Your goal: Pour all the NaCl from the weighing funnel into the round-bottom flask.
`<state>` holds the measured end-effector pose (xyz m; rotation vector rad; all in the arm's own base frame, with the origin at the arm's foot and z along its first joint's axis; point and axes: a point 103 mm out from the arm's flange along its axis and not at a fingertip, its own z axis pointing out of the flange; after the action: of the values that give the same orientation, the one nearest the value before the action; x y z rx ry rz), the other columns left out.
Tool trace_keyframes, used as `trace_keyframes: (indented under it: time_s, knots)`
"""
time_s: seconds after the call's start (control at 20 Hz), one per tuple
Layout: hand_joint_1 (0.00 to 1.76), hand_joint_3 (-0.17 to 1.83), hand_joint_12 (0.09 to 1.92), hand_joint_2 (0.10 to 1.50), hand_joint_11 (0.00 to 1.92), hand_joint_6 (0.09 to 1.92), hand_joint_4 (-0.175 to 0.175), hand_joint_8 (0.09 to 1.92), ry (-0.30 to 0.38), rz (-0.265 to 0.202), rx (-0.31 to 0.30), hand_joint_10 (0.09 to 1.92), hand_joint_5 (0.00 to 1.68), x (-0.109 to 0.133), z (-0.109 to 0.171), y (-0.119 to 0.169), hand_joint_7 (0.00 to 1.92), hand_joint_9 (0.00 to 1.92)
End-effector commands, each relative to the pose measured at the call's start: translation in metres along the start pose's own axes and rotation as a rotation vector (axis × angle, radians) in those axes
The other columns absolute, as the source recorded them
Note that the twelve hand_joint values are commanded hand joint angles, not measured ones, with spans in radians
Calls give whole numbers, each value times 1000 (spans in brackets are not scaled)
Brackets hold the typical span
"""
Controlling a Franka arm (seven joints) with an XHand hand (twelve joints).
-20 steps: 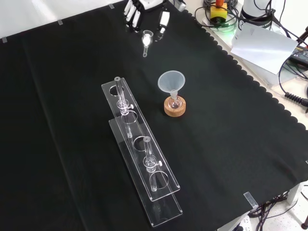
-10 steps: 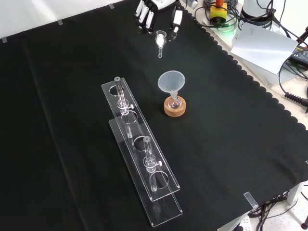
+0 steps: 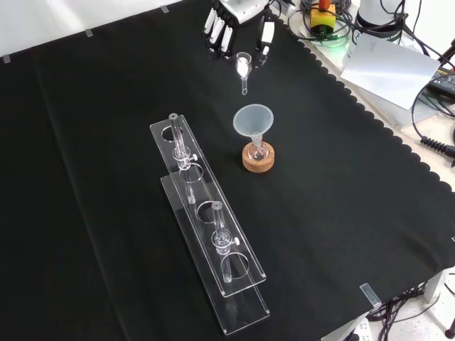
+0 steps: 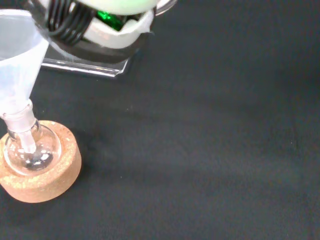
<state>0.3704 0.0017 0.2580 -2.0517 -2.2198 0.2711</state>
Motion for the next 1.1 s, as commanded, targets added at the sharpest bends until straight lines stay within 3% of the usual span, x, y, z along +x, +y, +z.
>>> trace_keyframes:
  time_s: [0.05,0.55,0.65,1.1]
  knots:
    - [1098,712,1094,670,798,858,175,590,-43,-30,35,349,1183,4,-2,6,697,1056]
    - [1098,711,1095,670,799,857,175,592,-185,-46,100,349,1184,13,-3,14,697,1061]
    - [1098,711,1095,670,800,856,175,593,-193,-31,106,349,1184,16,-2,15,698,1063]
    - [1098,710,1095,669,803,855,175,594,-240,-54,113,348,1185,22,-8,17,698,1067]
